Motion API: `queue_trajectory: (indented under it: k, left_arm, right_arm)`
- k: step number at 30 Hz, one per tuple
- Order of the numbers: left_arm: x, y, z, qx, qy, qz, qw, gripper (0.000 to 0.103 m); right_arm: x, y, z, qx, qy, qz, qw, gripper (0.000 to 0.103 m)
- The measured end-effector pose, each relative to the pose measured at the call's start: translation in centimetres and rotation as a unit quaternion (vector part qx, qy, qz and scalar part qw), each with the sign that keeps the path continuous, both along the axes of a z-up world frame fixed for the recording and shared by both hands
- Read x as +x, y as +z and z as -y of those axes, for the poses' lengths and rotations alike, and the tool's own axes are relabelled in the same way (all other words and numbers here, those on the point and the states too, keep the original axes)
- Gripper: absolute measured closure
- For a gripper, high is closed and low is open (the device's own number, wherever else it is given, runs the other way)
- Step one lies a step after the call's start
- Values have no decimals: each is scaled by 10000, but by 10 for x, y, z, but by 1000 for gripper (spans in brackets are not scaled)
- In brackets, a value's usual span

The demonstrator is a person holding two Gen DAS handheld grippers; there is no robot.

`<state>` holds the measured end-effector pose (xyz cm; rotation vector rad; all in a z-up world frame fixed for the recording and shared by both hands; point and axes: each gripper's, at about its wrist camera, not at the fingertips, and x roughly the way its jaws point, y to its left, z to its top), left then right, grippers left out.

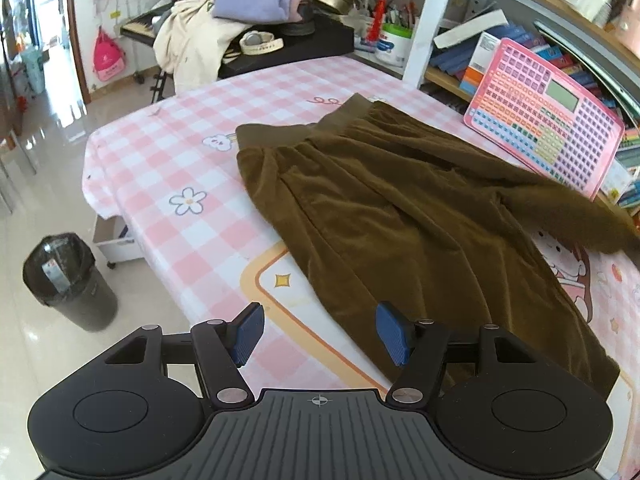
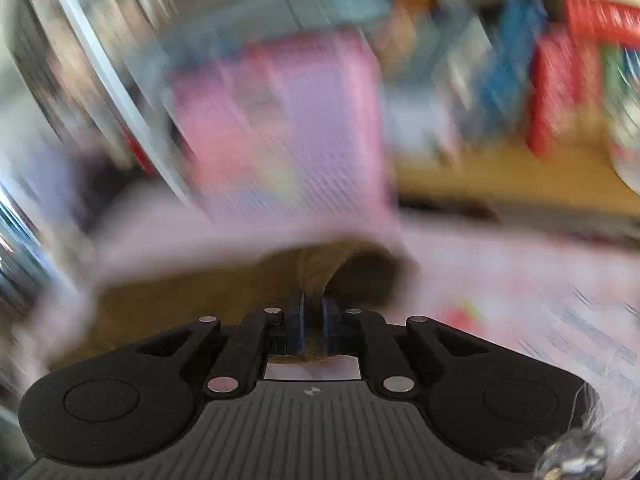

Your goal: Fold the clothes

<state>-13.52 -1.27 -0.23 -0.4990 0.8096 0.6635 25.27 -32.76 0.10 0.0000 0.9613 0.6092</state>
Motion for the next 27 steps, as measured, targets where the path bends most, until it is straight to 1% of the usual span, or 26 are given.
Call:
queue_trajectory:
  k: [2,3,5,7,10,11,12,13,16,19,24,27]
  left_arm:
    - [1,-1,0,-37,-45,11,10000,40]
    - [1,-1,1,-29,-94,8,10000,40]
    - [3,-1,3,-18,-178,7,9998,40]
    - [3,-1,4,-14,-220,14,9998,40]
    - [1,0,2,-8,-203,71,9998,40]
    - [1,0,1,-4,-195,96,9998,40]
    - [1,0,-1,-5,-189,128,9997,40]
    - [1,0,-3,-7,-185,163,9997,40]
    - [6,0,-16,-14,-197,306,9993,40]
    - [15,2,-34,137,-271,446,9985,40]
    - [34,4,-82,366,-300,602,9971,40]
    - [46,0,-115,400,-410,552,9968,40]
  right_arm:
    - [-1,-33,4,-537,-64,-400,9977,95]
    - [-2,-45,5,-717,-111,-499,9961,95]
    - [-11,-47,8,-717,-265,-335,9965,95]
    - [-16,-47,8,-751,-361,-264,9962,94]
    - [-20,-47,6,-888,-452,-167,9949,85]
    - [-21,-46,6,-946,-489,-140,9942,79]
    - [-23,-47,6,-1012,-549,-76,9933,71]
    - [-26,-46,7,-1058,-636,-11,9924,68]
    - [-38,-37,15,-949,-871,105,9916,67]
    - [-63,-27,19,-772,-913,167,9927,66]
    - [-120,-18,23,-634,-1044,148,9924,66]
    - [-159,-17,20,-669,-1224,203,9900,66]
